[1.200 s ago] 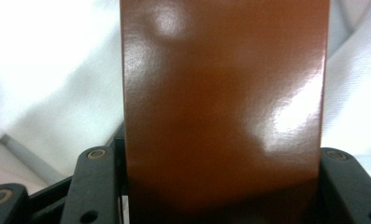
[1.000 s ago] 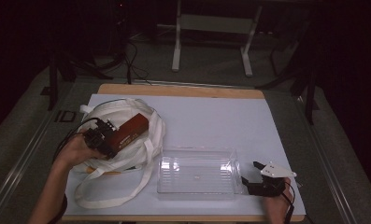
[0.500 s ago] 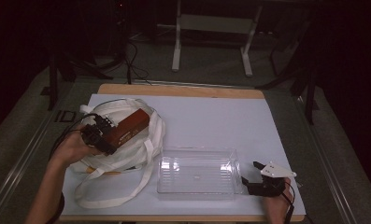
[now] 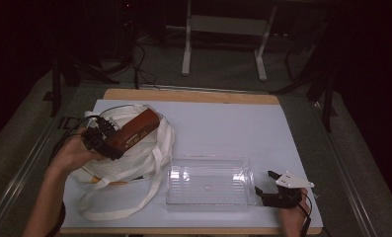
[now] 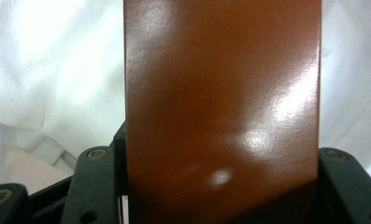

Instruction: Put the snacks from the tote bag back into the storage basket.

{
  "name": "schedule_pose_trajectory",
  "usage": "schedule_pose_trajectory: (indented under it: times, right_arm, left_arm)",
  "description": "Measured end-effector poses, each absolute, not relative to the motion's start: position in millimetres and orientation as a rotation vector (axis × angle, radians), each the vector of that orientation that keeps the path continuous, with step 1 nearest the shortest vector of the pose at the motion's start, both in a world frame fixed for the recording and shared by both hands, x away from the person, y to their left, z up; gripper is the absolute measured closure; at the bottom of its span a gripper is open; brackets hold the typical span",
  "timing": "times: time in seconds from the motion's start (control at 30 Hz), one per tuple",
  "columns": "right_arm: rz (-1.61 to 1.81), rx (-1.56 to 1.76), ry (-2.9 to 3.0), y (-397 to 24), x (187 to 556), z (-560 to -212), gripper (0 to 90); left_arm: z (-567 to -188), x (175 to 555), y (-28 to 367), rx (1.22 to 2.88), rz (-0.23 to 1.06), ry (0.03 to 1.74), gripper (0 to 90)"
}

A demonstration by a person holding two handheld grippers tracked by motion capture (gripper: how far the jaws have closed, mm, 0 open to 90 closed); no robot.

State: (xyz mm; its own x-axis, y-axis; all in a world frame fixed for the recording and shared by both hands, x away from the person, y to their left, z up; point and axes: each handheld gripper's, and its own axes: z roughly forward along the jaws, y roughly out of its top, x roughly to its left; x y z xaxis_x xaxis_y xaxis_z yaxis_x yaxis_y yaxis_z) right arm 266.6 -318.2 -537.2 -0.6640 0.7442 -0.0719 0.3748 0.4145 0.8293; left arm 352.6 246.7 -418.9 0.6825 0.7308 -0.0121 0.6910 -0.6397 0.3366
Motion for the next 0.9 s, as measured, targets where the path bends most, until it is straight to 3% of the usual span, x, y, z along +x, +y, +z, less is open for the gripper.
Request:
schedule_pose_trajectory:
  times: [0.9]
  right_arm:
    - [1.155, 0.956, 2.238, -318.7, 266.6, -537.1, 17.7]
  left_arm:
    - [-381.4, 336.3, 216.4, 2.605, 0.219, 0.9, 43.5]
